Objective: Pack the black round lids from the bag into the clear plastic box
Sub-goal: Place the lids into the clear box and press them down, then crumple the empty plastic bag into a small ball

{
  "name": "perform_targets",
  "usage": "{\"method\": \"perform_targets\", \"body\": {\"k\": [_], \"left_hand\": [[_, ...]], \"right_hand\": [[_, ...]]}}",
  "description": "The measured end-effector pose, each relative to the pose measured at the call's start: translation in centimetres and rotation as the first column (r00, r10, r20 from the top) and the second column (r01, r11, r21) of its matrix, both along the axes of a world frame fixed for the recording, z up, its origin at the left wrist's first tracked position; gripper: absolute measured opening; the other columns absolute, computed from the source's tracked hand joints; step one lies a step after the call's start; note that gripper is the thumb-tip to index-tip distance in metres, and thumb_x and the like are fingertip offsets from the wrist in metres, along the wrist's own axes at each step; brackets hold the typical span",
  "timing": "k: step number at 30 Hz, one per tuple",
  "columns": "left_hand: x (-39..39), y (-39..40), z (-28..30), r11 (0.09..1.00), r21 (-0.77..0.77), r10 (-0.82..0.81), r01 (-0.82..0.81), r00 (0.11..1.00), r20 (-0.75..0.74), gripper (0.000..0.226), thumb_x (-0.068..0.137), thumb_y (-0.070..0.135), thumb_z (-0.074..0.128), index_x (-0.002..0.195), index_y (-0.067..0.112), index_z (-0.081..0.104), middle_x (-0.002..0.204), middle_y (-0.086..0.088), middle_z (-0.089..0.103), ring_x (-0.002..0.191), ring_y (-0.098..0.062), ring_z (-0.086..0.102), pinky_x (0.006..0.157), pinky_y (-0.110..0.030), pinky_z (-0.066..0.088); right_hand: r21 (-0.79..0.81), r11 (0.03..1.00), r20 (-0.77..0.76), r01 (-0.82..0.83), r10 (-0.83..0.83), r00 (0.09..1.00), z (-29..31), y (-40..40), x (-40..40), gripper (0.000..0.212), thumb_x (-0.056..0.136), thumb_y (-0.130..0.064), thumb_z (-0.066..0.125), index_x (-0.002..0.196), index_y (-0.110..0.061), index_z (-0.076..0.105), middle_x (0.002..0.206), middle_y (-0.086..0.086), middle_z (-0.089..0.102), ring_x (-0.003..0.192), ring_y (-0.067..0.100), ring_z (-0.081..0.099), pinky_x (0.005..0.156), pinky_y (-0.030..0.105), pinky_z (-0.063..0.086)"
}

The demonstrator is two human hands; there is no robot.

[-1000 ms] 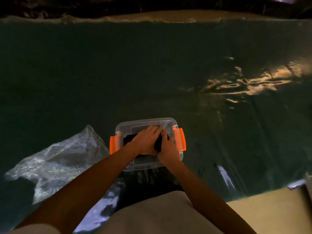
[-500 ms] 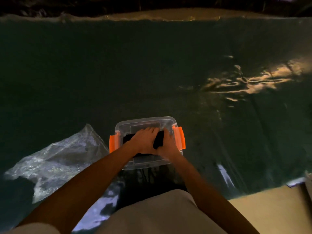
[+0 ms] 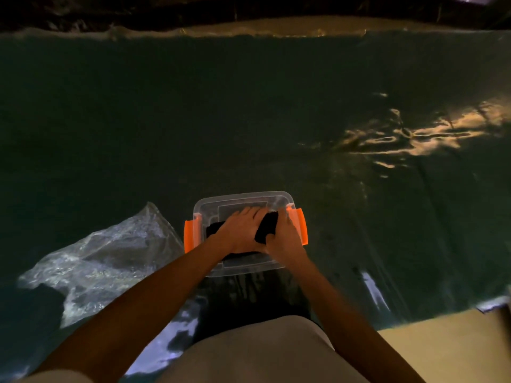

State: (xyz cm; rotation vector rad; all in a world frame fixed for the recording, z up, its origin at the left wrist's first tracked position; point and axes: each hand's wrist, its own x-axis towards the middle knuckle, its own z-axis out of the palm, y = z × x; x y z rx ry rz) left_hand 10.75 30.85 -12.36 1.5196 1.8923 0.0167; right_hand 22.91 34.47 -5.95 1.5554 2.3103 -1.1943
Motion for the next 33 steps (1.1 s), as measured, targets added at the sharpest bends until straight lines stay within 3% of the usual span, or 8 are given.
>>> {"method": "perform_targets", "body": {"k": [3,5,15,18,22,25,29,33], "left_hand": [[-0.8,-1.7,1.6,0.978,0.194,0.058,-0.076,0.994,0.095,0.080,0.076,0.057,0.059,0.140,0.022,0.026,0.148,-0.006,0.035,0.135,-0.025,0.032,0.108,-0.046,0.029],[-1.7,-3.1,3.0,0.958,0.256,0.103,-0.129,0.988,0.113,0.060,0.085,0.052,0.052,0.135,0.021,0.037,0.144,-0.005,0.040,0.131,-0.021,0.037,0.106,-0.044,0.034],[-6.4,-13.2,8.5,0.556,0.616,0.551,-0.558,0.803,0.230,0.016,0.091,0.022,0.049,0.098,0.016,0.062,0.094,0.005,0.058,0.082,-0.003,0.054,0.072,-0.017,0.041],[-5.9,-16.6,7.9,0.398,0.541,0.718,-0.741,0.618,0.319,0.010,0.091,0.015,0.054,0.093,0.017,0.063,0.083,0.004,0.061,0.070,0.004,0.054,0.060,-0.013,0.040],[-4.5,-20.2,5.2,0.243,0.268,0.854,-0.932,0.336,0.396,0.017,0.092,0.012,0.052,0.084,0.003,0.064,0.076,-0.017,0.067,0.070,-0.030,0.063,0.066,-0.037,0.049],[-3.4,-22.3,3.8,0.097,0.082,0.883,-0.992,0.124,0.453,0.024,0.092,0.013,0.051,0.078,-0.002,0.063,0.079,-0.026,0.068,0.067,-0.031,0.063,0.061,-0.037,0.053],[-2.5,-23.8,2.3,-0.132,-0.264,0.861,-0.955,-0.243,0.446,0.034,0.092,0.031,0.051,0.079,0.004,0.066,0.078,-0.017,0.067,0.054,-0.018,0.057,0.048,-0.026,0.045],[-3.2,-25.3,1.2,-0.336,-0.615,0.649,-0.713,-0.649,0.397,0.052,0.086,0.045,0.058,0.109,-0.001,0.057,0.104,-0.020,0.062,0.084,-0.029,0.060,0.068,-0.041,0.052]], "right_hand": [[0.028,0.996,-0.081,0.087,-0.084,0.993,1.3,-0.2,0.8,0.056,0.083,0.005,0.045,0.138,-0.004,0.034,0.129,0.019,0.051,0.108,0.027,0.053,0.082,0.024,0.047],[0.044,0.986,-0.167,0.162,-0.152,0.974,2.3,-0.6,1.7,0.051,0.080,0.009,0.041,0.126,-0.011,0.047,0.092,0.002,0.060,0.077,0.016,0.058,0.054,0.009,0.040],[0.099,0.945,-0.305,0.312,-0.270,0.913,4.0,-3.9,2.1,0.031,0.085,0.001,0.050,0.111,-0.012,0.060,0.096,-0.001,0.064,0.075,0.004,0.055,0.057,-0.003,0.038],[0.125,0.946,-0.391,0.300,-0.231,0.891,4.7,-5.7,1.0,0.029,0.084,0.002,0.051,0.108,-0.011,0.061,0.088,-0.006,0.061,0.076,-0.002,0.055,0.062,-0.002,0.039],[0.115,0.966,-0.479,0.231,-0.150,0.865,5.5,-8.0,-0.7,0.031,0.082,0.007,0.054,0.102,-0.016,0.060,0.082,-0.012,0.060,0.081,0.006,0.060,0.077,0.017,0.045],[0.161,0.973,-0.520,0.167,-0.060,0.852,5.9,-10.2,-2.1,0.032,0.081,0.007,0.054,0.101,-0.017,0.061,0.081,-0.016,0.059,0.081,0.000,0.059,0.079,0.010,0.042],[0.181,0.978,-0.526,0.104,0.007,0.850,6.0,-12.6,-3.7,0.028,0.084,0.003,0.053,0.104,-0.015,0.062,0.080,-0.013,0.062,0.079,0.004,0.061,0.075,0.010,0.043],[0.194,0.980,-0.507,0.033,0.071,0.859,5.5,-15.2,-4.4,0.025,0.086,0.000,0.055,0.105,-0.015,0.063,0.083,-0.007,0.066,0.077,0.009,0.063,0.070,0.006,0.044]]}}
